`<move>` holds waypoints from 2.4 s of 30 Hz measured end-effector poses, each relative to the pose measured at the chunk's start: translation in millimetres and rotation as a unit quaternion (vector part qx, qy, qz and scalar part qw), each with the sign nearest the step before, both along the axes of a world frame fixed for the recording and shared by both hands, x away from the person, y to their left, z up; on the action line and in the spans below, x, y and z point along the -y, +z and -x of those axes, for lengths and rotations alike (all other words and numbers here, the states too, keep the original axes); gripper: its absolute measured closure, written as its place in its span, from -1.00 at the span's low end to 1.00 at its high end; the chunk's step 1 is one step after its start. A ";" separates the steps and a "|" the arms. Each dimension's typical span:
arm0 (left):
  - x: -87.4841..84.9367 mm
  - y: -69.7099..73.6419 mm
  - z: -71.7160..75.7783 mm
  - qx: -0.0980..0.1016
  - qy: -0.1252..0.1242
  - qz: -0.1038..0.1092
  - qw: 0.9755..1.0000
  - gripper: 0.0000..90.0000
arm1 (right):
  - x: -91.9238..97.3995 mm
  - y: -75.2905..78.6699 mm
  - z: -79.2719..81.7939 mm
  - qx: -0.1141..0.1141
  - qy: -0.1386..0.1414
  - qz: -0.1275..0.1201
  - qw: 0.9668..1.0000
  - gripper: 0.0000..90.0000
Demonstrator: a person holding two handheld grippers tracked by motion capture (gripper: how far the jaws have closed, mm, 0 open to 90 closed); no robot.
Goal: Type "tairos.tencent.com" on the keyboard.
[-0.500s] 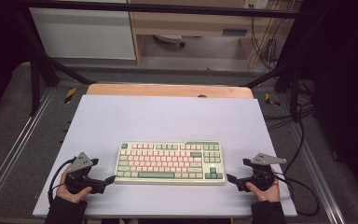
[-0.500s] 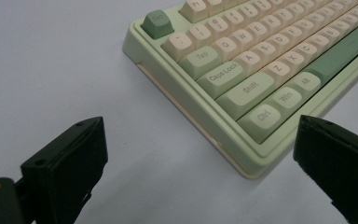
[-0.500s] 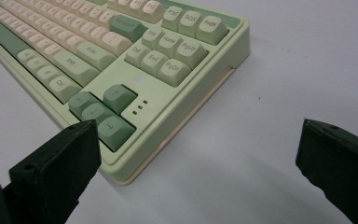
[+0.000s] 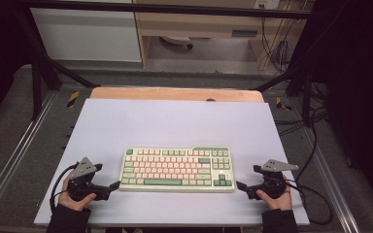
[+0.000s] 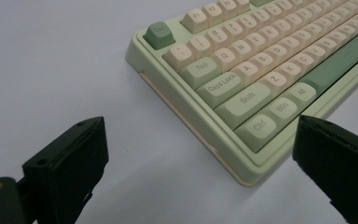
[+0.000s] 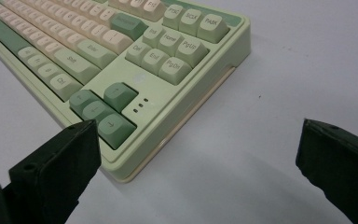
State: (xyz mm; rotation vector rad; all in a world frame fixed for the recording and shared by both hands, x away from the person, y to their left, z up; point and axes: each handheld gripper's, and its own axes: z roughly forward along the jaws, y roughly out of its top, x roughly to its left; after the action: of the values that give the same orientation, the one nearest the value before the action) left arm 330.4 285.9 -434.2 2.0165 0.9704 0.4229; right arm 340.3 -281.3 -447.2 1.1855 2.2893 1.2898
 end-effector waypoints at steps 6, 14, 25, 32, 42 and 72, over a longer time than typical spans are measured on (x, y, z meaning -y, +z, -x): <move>3.4 5.3 0.5 0.004 0.000 0.002 1.000 -0.92 | 0.8 0.7 0.3 0.003 -0.001 -0.001 1.000 -0.99; 12.4 13.6 0.2 0.004 0.003 0.008 1.000 -0.81 | -0.1 0.2 0.0 -0.001 0.000 0.000 1.000 -0.99; 29.9 23.8 -2.4 0.014 0.005 0.004 1.000 -0.48 | 0.3 0.6 -0.1 0.000 0.000 0.001 1.000 -0.99; 40.5 25.6 -5.5 0.010 0.007 0.008 1.000 -0.10 | 0.6 1.4 0.3 0.001 0.000 -0.001 1.000 -0.99; 57.6 28.5 -11.0 0.012 0.006 0.018 1.000 0.29 | 0.5 1.3 0.2 0.000 0.000 0.001 1.000 -0.99; 115.5 24.1 -32.1 -0.002 -0.016 0.024 1.000 1.00 | 0.1 1.0 -0.1 -0.001 0.001 0.002 1.000 -0.99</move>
State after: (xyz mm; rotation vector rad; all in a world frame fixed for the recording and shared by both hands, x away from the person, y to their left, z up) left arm 362.5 170.4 -410.1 1.9873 0.9405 0.3735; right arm 340.4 -281.5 -446.2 1.1836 2.2944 1.2854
